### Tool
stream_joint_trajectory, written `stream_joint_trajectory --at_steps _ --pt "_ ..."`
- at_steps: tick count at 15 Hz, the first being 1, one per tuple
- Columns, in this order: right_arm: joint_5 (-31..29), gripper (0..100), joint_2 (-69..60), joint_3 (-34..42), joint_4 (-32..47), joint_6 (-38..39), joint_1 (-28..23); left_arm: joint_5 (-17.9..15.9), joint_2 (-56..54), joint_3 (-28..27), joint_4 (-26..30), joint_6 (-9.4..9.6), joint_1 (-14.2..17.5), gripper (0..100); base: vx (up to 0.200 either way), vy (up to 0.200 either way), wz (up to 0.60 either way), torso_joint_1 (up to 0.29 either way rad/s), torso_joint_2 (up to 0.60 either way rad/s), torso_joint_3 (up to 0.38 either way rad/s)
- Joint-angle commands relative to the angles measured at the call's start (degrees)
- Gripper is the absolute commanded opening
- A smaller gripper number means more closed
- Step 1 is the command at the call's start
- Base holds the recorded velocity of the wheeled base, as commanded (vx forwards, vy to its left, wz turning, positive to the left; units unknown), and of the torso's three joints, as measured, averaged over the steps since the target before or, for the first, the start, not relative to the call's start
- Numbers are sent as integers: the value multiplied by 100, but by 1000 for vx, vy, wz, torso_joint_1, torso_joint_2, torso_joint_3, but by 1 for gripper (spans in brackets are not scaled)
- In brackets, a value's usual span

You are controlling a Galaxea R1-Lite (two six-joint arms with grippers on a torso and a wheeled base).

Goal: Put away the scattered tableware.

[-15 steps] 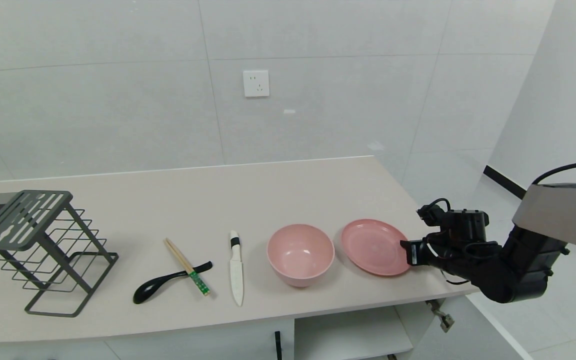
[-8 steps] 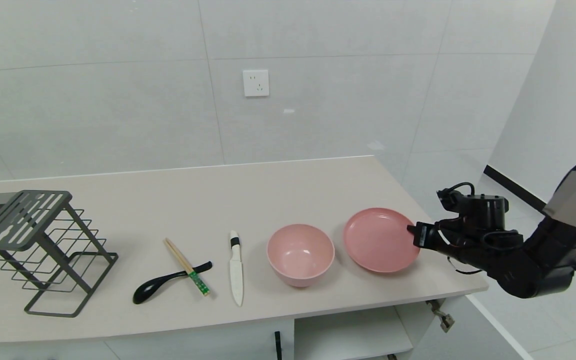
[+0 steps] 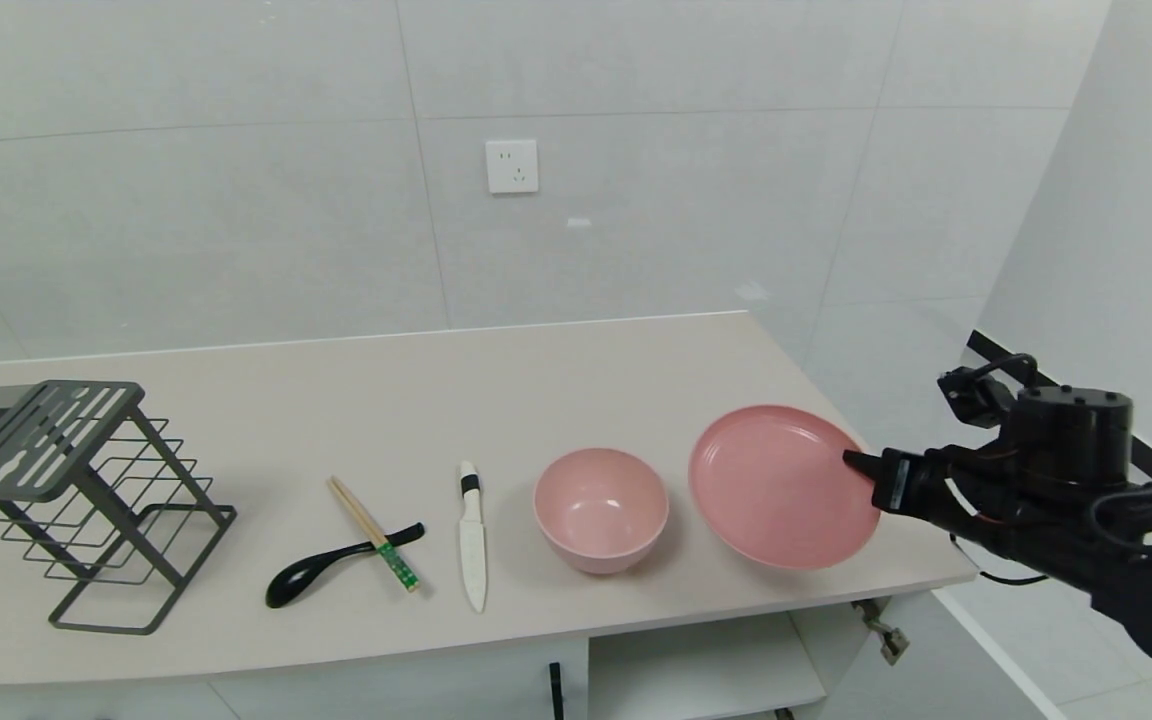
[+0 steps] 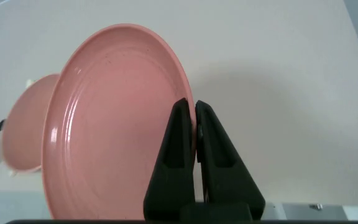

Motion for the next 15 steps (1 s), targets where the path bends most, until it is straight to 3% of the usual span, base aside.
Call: stream_joint_trajectory --at_steps 1,5,7,8,9,10,12,14,15 --pt "-7 0 -1012 599 -7 -20 250 8 7 0 -1 -5 0 100 0 0 0 0 0 0" --pt "-33 0 -2014 1328 11 -29 303 16 7 0 -10 -31 0 100 0 0 0 0 0 0" --pt "-33 0 -2383 1601 11 -117 267 34 7 0 -125 136 9 100 0 0 0 0 0 0" --pt "-33 0 -2577 1689 2 -170 223 34 7 0 -898 303 9 100 0 0 0 0 0 0" --pt "-25 0 -2831 1785 11 -187 136 16 7 0 -2102 365 9 100 0 0 0 0 0 0" --pt "-16 0 -2893 1803 20 -187 109 8 16 0 -2181 365 18 100 0 0 0 0 0 0" --pt "-16 0 -3007 1900 11 -196 39 -71 7 -97 -1478 277 0 100 0 0 0 0 0 0" --pt "2 0 -3201 2067 20 -223 74 -862 306 -835 -371 118 -88 100 0 0 0 0 0 0" --pt "19 0 -3403 2251 37 -460 56 -1451 658 -1283 130 -128 -167 100 0 0 0 0 0 0"
